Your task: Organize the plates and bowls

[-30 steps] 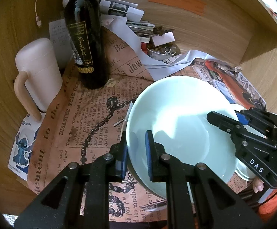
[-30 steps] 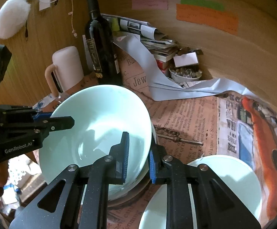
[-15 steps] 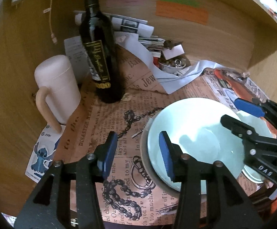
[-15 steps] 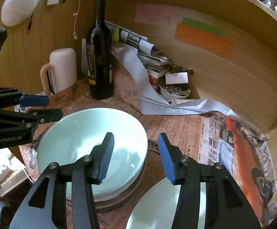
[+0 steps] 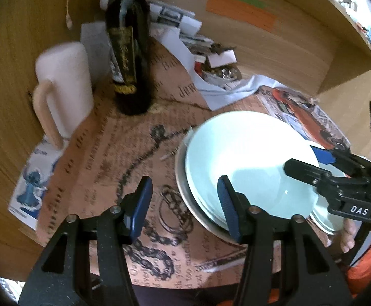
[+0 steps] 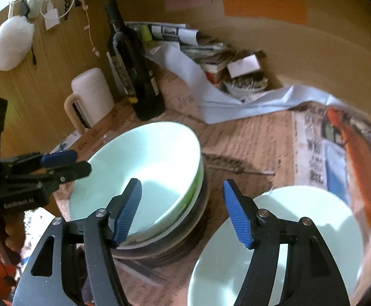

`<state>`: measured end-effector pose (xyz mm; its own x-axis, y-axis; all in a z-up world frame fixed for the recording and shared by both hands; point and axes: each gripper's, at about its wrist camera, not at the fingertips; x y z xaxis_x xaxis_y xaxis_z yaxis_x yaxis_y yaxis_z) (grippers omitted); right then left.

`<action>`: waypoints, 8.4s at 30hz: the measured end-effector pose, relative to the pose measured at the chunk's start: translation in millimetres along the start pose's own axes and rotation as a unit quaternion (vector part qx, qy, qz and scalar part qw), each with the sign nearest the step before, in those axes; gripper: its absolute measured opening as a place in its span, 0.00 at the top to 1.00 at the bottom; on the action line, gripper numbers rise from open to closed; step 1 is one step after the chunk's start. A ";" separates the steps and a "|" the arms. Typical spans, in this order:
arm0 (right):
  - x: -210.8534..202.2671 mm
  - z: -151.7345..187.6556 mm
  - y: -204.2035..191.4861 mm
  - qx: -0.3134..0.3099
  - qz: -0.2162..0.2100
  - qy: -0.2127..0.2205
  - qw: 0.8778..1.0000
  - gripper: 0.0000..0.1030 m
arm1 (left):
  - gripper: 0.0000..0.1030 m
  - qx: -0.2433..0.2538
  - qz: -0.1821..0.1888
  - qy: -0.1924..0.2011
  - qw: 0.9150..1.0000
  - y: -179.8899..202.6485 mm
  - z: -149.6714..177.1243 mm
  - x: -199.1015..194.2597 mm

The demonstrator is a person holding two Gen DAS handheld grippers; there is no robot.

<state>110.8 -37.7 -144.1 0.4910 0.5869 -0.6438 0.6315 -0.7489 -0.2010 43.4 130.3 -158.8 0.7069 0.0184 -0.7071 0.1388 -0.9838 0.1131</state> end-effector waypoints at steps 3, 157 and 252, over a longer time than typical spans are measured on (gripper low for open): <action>5.7 1.2 1.4 0.016 -0.016 -0.013 1.000 0.39 | 0.49 -0.011 0.014 -0.012 1.000 -2.0 2.8 7.5; -117.3 64.8 105.7 0.169 0.096 0.104 0.975 0.43 | 0.47 0.098 0.087 0.052 0.990 158.1 -6.7 7.0; -236.5 73.8 -0.6 0.014 0.148 0.307 0.940 0.00 | 0.01 0.092 0.084 0.308 0.943 149.4 19.5 -148.4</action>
<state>-49.9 -198.8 -46.2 0.9024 0.4115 -0.1279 0.4003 -0.9104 -0.1043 -54.3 -22.9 -50.6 0.9849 -0.0955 -0.1441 -0.0929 -0.9954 0.0244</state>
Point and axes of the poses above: each gripper's, at about its wrist camera, not at the fingertips, and x roughly the way its jaws point, y to its right, z to its underside, and after that the axes turned 4 degrees about -z, right-handed
